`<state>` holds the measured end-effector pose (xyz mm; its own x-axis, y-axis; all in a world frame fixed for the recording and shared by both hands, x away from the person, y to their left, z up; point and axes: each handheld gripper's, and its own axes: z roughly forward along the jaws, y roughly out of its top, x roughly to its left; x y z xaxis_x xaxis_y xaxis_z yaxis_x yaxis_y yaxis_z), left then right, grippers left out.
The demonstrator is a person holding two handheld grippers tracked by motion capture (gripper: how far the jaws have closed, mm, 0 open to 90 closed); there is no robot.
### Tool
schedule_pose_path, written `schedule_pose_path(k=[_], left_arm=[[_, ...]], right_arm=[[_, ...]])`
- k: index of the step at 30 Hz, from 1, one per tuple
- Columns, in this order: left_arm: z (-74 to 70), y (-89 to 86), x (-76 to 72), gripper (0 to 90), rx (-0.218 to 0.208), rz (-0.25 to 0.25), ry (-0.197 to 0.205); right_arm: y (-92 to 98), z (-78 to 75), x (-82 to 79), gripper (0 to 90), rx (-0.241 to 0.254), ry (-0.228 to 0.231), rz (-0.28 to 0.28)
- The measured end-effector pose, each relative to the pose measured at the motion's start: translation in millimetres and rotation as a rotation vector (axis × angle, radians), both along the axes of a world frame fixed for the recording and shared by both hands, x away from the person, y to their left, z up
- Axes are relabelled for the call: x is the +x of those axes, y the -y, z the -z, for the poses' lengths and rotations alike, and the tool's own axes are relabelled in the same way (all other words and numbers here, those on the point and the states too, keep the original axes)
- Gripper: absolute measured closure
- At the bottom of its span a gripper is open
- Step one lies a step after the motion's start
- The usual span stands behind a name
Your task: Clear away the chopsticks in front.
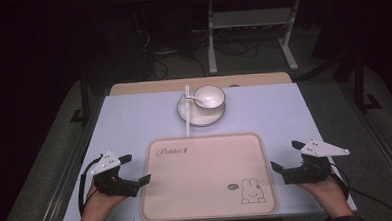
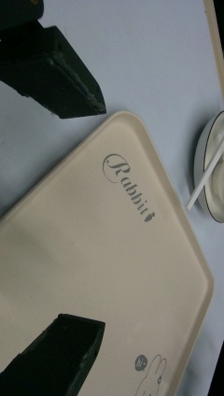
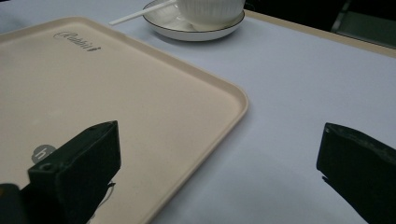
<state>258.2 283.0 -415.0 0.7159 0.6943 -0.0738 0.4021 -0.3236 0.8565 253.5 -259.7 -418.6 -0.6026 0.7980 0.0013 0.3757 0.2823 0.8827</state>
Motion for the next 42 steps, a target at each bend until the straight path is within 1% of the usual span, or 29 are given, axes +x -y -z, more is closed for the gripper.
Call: schedule_pose_path(k=[6,10,13,15,17,22,23,24,28,29,30,33,40,42], left_arm=[[-0.1,4.8,5.5,0.0,0.004,-0.003,-0.021],[-3.3,10.7,13.9,0.0,0.007,-0.009,-0.03],[-4.6,15.6,21.3,0.0,0.035,-0.004,-0.039],[-4.9,18.6,25.6,0.0,0.034,-0.001,-0.052],[-5.2,21.6,29.4,0.0,0.045,0.005,-0.065],[-6.8,28.4,38.3,0.0,0.054,0.012,-0.083],[-6.8,28.4,38.3,0.0,0.054,0.012,-0.083],[-7.6,31.5,42.6,0.0,0.058,0.013,-0.089],[-8.4,39.9,50.9,0.0,0.062,0.018,-0.085],[-8.4,39.9,50.9,0.0,0.062,0.018,-0.085],[-9.1,44.8,55.1,0.0,0.064,0.023,-0.085],[-10.4,51.5,61.5,0.0,0.068,0.029,-0.086],[-10.3,64.4,76.6,0.0,0.068,0.045,-0.104],[-11.4,68.0,81.9,0.0,0.075,0.048,-0.105]], right_arm=[[-0.5,0.5,-0.2,0.0,-0.002,-0.006,0.006],[-1.0,3.0,-0.1,0.0,-0.011,-0.024,0.005],[-2.2,3.1,0.3,0.0,-0.019,-0.031,-0.001],[-3.4,2.9,0.0,0.0,-0.023,-0.032,0.001],[-4.0,2.7,-0.7,0.0,-0.028,-0.035,0.001],[-4.2,3.1,-0.5,0.0,-0.033,-0.039,0.002],[-4.2,3.1,-0.5,0.0,-0.033,-0.039,0.002],[-4.4,3.8,-0.2,0.0,-0.031,-0.045,-0.001],[-4.4,4.0,-0.7,0.0,-0.03,-0.044,-0.006],[-4.2,4.0,-0.7,0.0,-0.029,-0.044,-0.006],[-4.2,4.0,-0.6,0.0,-0.028,-0.043,-0.007],[-4.4,4.1,-0.5,0.0,-0.028,-0.044,-0.006],[-3.7,4.0,-0.5,0.0,-0.023,-0.044,-0.009],[-4.0,4.1,-0.7,0.0,-0.022,-0.044,-0.011]])
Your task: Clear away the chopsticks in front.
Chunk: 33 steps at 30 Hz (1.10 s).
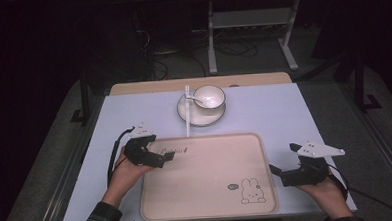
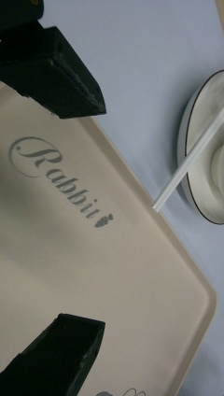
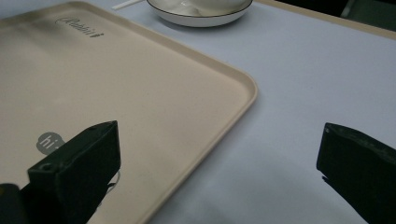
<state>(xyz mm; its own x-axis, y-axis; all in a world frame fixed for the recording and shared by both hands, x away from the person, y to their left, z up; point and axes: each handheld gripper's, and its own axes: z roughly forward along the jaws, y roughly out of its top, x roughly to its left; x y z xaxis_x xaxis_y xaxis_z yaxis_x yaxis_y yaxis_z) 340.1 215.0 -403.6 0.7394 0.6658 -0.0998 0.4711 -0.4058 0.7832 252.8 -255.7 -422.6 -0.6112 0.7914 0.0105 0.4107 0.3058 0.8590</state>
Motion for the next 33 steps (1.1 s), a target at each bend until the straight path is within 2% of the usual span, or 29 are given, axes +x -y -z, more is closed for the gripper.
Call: schedule_pose_path(k=[9,16,20,25,28,29,31,33], left_arm=[[-6.4,16.2,29.5,0.0,-0.002,0.007,-0.004],[-8.0,31.5,54.9,6.2,0.015,-0.004,0.001],[-8.8,39.6,71.5,14.9,0.019,-0.026,0.007],[-8.4,50.2,92.6,21.9,0.033,-0.064,-0.012],[-5.9,56.2,104.8,29.5,0.047,-0.091,-0.019],[-5.9,56.2,104.8,33.6,0.047,-0.091,-0.019],[-2.4,63.0,116.6,39.1,0.092,-0.119,-0.015],[-0.2,67.4,123.5,42.6,0.109,-0.125,-0.019]], right_arm=[[0.9,-0.4,-0.1,0.0,0.008,0.002,0.002],[1.7,-0.7,-0.4,0.0,0.017,0.002,0.007],[2.3,-0.6,-0.2,0.0,0.021,0.002,0.007],[3.3,-0.6,-0.2,0.0,0.034,0.0,0.007],[3.9,-0.7,-0.1,0.0,0.04,0.003,0.004],[3.9,-0.7,-0.1,0.0,0.04,0.003,0.004],[4.4,-1.1,-0.4,0.0,0.047,0.003,0.004],[4.7,-1.4,-0.6,0.0,0.052,0.005,0.003]])
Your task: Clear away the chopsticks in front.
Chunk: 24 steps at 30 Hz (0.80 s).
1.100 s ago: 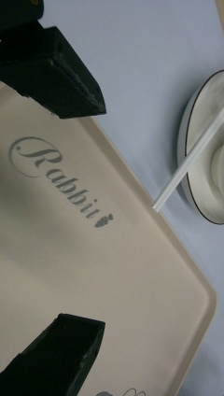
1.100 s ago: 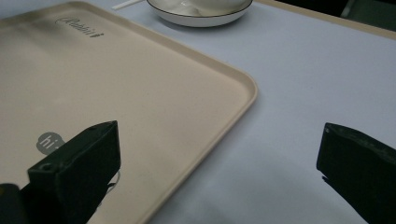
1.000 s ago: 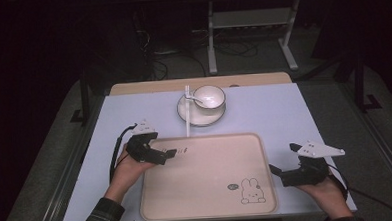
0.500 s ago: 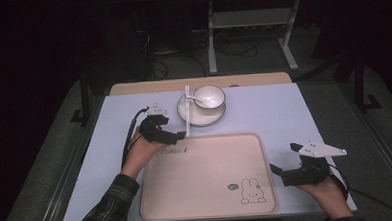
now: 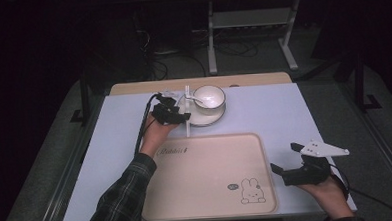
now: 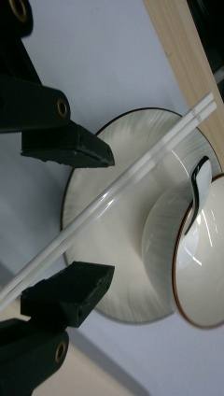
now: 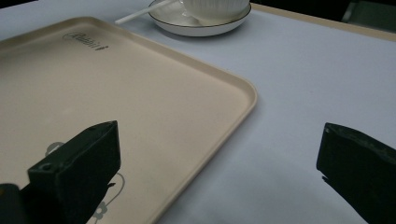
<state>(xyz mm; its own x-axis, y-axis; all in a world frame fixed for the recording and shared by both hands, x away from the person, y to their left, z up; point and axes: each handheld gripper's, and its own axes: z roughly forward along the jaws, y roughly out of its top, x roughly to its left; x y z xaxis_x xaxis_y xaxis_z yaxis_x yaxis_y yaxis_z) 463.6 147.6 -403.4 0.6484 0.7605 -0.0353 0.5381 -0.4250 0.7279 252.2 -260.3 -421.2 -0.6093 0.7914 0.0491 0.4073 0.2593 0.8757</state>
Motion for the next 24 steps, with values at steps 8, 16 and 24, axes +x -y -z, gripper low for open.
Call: schedule_pose_path(k=[8,16,24], left_arm=[[5.3,10.6,15.8,52.6,-0.001,-0.03,-0.058],[18.1,13.7,22.4,57.4,0.012,-0.048,-0.11],[24.3,14.5,30.7,65.0,0.036,-0.075,-0.111]], right_arm=[[0.6,-0.8,-1.0,0.0,0.013,0.002,-0.003],[0.4,-1.7,-2.1,0.0,0.017,0.007,-0.009],[0.7,-1.9,-2.1,0.0,0.018,0.009,-0.009]])
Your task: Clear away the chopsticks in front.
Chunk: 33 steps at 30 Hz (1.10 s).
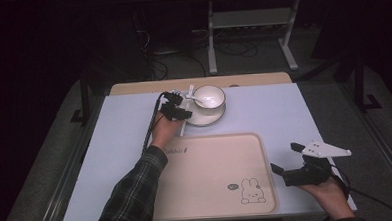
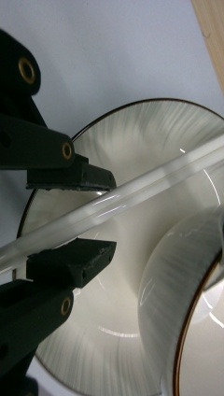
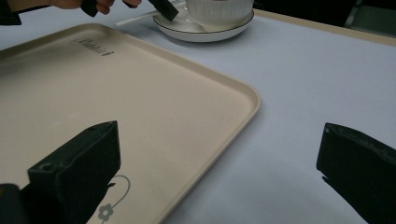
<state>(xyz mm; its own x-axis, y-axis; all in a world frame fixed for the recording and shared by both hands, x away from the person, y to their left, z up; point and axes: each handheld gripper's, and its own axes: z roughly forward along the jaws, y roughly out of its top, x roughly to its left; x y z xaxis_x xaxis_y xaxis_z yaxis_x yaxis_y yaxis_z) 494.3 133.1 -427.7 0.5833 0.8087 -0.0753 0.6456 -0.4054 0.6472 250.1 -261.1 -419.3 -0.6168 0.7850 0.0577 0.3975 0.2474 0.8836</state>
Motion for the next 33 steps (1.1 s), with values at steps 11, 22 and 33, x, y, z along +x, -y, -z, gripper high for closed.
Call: schedule_pose_path(k=[11,22,33], left_arm=[[0.7,0.0,15.1,76.5,0.023,-0.034,0.006],[-0.2,2.0,22.0,75.0,0.035,-0.026,0.018],[-22.6,-25.1,-6.8,66.9,-0.041,0.0,0.052]], right_arm=[[1.0,-0.4,-0.3,0.0,0.006,0.002,-0.001],[1.5,-0.5,-0.5,0.0,0.009,0.003,-0.001],[1.8,-0.7,-1.6,0.0,0.011,0.006,0.004]])
